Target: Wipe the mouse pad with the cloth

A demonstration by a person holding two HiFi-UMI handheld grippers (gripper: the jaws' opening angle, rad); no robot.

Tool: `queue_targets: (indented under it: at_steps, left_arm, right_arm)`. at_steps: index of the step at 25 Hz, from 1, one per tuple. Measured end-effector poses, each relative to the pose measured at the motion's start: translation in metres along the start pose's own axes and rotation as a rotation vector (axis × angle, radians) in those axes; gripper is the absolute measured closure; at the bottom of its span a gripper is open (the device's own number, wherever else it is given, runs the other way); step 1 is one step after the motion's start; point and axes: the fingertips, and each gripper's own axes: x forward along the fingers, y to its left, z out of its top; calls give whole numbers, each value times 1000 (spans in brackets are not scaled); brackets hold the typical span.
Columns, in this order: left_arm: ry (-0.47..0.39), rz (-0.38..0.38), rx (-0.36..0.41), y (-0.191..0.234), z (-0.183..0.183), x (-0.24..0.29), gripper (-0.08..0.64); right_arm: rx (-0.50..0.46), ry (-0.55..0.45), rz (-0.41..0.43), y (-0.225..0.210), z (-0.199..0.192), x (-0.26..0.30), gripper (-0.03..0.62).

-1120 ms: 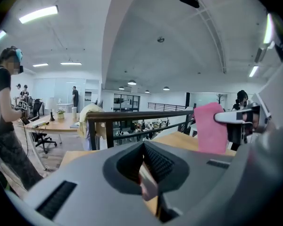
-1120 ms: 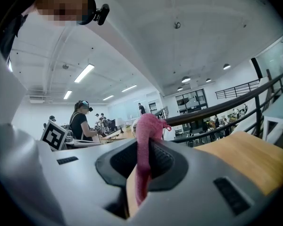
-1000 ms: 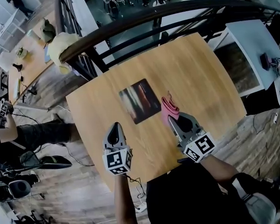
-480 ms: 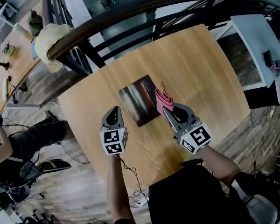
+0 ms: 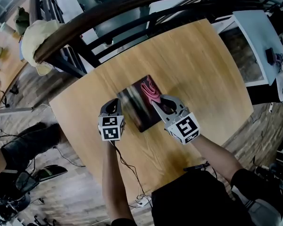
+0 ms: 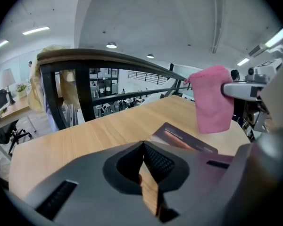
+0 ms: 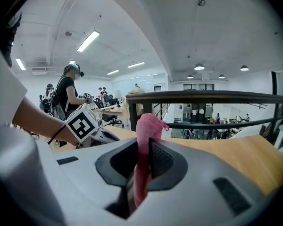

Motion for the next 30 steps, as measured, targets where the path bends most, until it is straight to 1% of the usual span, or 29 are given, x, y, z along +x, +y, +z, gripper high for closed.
queue_targets:
  at_steps: [4,8,10,13,16,20,22,25,28,30]
  left_arm:
    - [25,-37,18,5,-6,26,537]
    - [86,-85,38,4,-21,47,537]
    - [109,-110,41,3,-28,54,537]
    - [120,-131,30,4,-32,60,537]
    - [138,-138,34,3,-33,64,537]
    - [170,-141,0,3,-36,64,537]
    - [174,-146,-10,3,-36,64,537]
    - [177,-155,-14,3,-35,64,537]
    - [186,-168,-18,3,-35,65,537]
    - [189,-175,-18,3,-35,66,537]
  right_arm:
    - [-64,45,16,4,-22,35,535]
    - [-150,119,27,5,-48,65,535]
    - [-203,163,30,4,-61,76,535]
    - [-285,223,42,5,-76,93,535]
    - [-366,303,43,5,-94,109,535]
    - [-454,438,50,6,-118,124,535]
    - [-498,498,69,10,-128,129,535]
    - [-534,567,117,19,-143,135,535]
    - [-568,611,151,26,-150,137,535]
    - [-588,634,189,32,-152,138,535]
